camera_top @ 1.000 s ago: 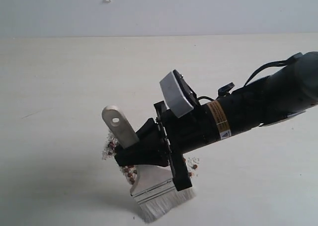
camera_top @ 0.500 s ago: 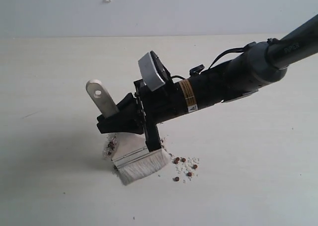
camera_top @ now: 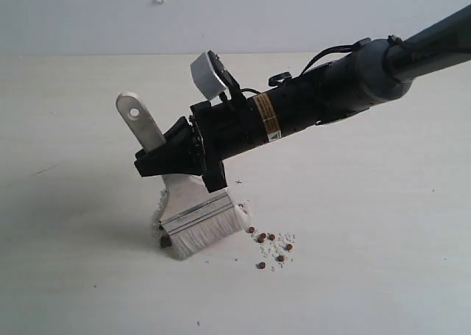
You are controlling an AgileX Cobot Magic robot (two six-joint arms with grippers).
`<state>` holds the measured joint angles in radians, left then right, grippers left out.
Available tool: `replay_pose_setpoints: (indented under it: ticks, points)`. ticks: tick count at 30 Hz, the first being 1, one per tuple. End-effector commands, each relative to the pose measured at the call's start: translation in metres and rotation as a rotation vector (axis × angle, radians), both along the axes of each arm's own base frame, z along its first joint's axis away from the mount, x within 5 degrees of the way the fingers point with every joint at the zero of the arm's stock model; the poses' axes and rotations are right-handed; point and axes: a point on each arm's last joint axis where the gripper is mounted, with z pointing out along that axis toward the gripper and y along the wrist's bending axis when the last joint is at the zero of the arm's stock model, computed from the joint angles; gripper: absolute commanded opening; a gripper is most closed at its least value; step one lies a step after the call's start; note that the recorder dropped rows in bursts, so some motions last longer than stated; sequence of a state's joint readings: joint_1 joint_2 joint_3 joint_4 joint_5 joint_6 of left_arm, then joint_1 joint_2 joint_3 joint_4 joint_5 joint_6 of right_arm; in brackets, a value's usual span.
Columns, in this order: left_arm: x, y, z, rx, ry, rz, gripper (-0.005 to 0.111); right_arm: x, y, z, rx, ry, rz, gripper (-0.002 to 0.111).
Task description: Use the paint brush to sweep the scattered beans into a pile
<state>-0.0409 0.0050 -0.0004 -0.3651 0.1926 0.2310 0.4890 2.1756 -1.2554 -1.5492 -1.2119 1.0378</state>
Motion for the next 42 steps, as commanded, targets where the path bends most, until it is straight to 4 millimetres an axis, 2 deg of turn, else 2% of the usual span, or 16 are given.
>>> replay_pose_setpoints:
  ticks: [1, 8, 14, 16, 20, 26, 28, 30, 34, 37, 42]
  points:
    - [0.0, -0.001, 0.0, -0.007, -0.002, -0.009, 0.0, -0.004, -0.005, 0.037, -0.015, 0.012, 0.011, 0.0]
    - [0.0, -0.001, 0.0, -0.007, -0.002, -0.009, 0.0, -0.023, -0.016, 0.094, -0.059, -0.077, 0.055, 0.0]
    - [0.0, -0.001, 0.0, -0.007, -0.002, -0.009, 0.0, -0.037, -0.031, 0.097, -0.082, -0.003, 0.02, 0.0]
    - [0.0, -0.001, 0.0, -0.007, -0.002, -0.009, 0.0, -0.032, -0.037, 0.091, -0.177, -0.036, -0.163, 0.0]
    - [0.0, -0.001, 0.0, -0.007, -0.002, -0.009, 0.0, -0.018, -0.055, 0.09, -0.361, -0.132, -0.789, 0.0]
    - [0.0, -0.001, 0.0, -0.007, -0.002, -0.009, 0.0, -0.047, -0.079, 0.113, -0.521, -0.318, -1.341, 0.0]
    - [0.0, -0.001, 0.0, -0.007, -0.002, -0.009, 0.0, -0.061, -0.081, 0.113, -0.554, -0.362, -1.48, 0.0]
    - [0.0, -0.001, 0.0, -0.007, -0.002, -0.009, 0.0, -0.078, -0.08, 0.107, -0.544, -0.386, -1.6, 0.0]
    - [0.0, -0.001, 0.0, -0.007, -0.002, -0.009, 0.0, -0.111, -0.071, 0.082, -0.381, -0.352, -1.736, 0.0]
    - [0.0, -0.001, 0.0, -0.007, -0.002, -0.009, 0.0, -0.128, -0.062, 0.064, -0.419, -0.446, -1.768, 0.0]
    - [0.0, -0.001, 0.0, -0.007, -0.002, -0.009, 0.0, -0.148, -0.035, 0.028, -0.524, -0.523, -1.659, 0.0]
